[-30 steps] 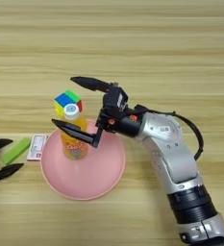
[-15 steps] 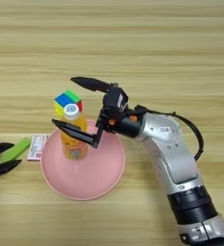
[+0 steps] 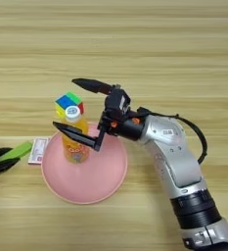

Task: Move the objects on the table

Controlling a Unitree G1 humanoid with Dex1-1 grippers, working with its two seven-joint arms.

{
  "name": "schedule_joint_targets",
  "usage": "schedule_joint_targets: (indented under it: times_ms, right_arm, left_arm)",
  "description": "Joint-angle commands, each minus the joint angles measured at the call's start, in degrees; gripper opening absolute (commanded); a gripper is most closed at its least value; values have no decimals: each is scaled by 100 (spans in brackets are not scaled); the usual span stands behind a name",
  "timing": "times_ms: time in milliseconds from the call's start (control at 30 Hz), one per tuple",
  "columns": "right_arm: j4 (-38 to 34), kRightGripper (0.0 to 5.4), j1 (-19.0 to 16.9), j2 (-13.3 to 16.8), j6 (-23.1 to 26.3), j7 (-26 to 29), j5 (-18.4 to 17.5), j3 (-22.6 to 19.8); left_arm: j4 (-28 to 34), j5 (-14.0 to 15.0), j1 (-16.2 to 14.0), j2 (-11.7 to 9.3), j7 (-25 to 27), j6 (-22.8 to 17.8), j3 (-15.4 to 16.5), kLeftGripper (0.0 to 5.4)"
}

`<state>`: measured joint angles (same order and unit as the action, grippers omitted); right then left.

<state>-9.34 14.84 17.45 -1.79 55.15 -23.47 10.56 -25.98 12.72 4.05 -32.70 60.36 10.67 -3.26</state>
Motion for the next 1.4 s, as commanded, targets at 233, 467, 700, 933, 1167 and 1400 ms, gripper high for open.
schedule_joint_targets:
  times_ms: [233,467,700,933,1167,1400]
  right_arm:
    - [15,540,55,7,-54,-9,24,-26]
    - [51,540,82,-1,-65,-2,25,-29]
    - [76,540,86,3,-86,13,16,-43]
    - [74,540,75,-9,-100,2,24,-37]
    - [56,540,62,-23,-99,-16,35,-24]
    - [23,540,38,-32,-89,-26,31,-11]
  left_arm:
    - [-154,-138,-76,-38,-39,-35,9,133]
    - [-210,60,197,-21,-287,174,418,133]
    - [-111,199,400,-30,-441,215,775,133]
    - [123,242,446,76,-523,249,890,133]
    - [250,199,567,198,-585,245,821,133]
    - [132,77,885,353,-568,251,635,133]
